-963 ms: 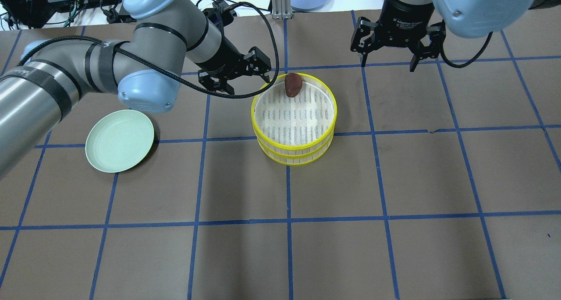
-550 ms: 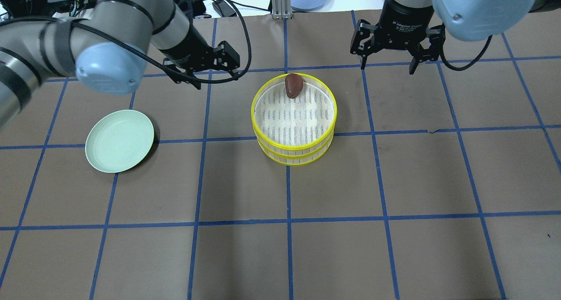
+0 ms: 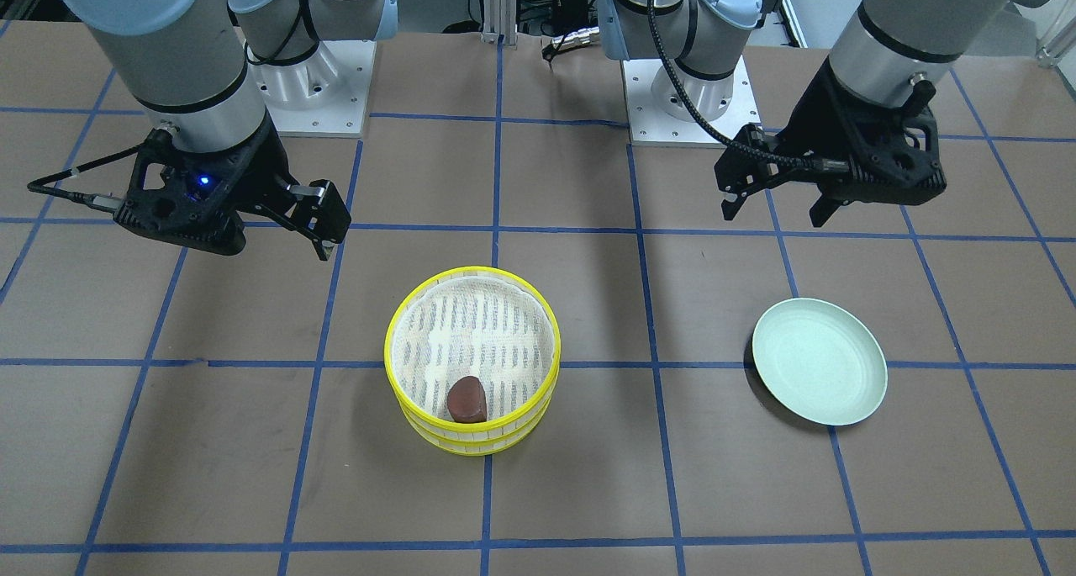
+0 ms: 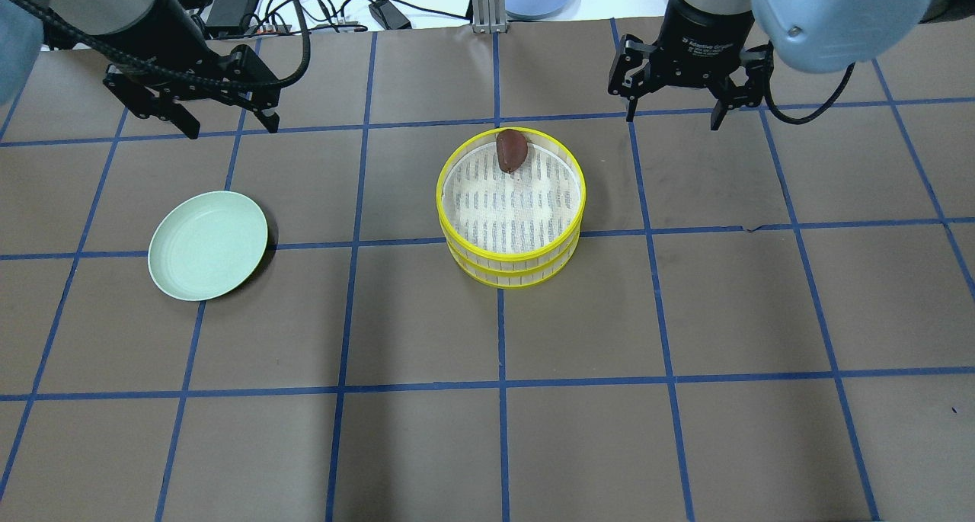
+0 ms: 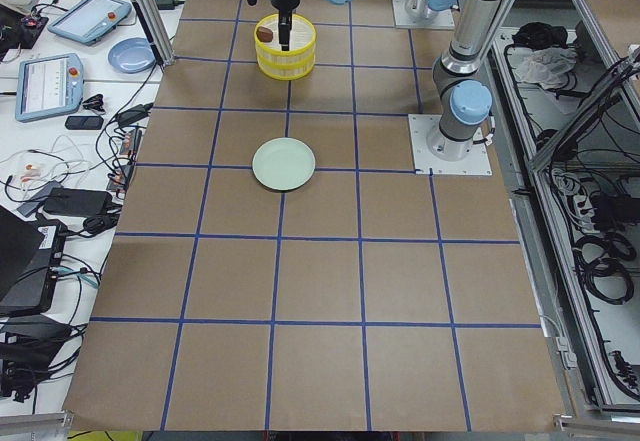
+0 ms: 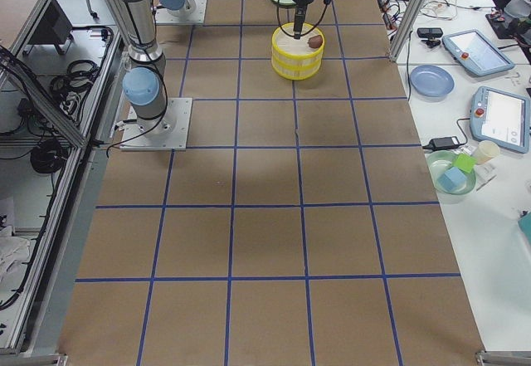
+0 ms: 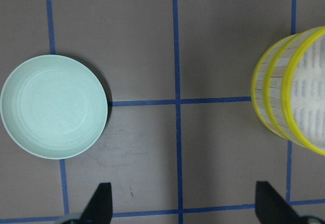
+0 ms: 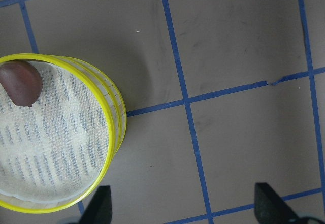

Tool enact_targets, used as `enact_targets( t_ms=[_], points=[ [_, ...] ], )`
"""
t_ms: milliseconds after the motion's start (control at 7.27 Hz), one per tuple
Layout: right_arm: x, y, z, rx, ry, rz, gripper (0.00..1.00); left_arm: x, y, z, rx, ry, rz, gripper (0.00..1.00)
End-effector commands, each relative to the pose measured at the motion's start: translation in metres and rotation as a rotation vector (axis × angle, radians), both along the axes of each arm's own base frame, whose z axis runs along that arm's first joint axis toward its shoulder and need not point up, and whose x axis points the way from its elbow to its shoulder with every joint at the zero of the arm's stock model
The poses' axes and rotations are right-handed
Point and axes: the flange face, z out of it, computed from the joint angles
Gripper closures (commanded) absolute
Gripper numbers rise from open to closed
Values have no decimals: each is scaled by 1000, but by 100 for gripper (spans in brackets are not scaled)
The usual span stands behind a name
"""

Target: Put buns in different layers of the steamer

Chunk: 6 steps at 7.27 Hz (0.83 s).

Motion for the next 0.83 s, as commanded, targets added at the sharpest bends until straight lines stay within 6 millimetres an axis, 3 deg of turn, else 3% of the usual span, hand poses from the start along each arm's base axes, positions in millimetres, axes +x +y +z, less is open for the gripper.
enact_targets(
  t_ms=[0,413,688],
  points=[
    [0,0,0,0,-1,0,0,8,8,10,-15,-75,6,0],
    [0,0,0,0,0,2,0,9,4,-2,-13,-92,-45,0],
    [0,0,0,0,0,2,0,3,1,1,-55,-96,-84,0]
  ],
)
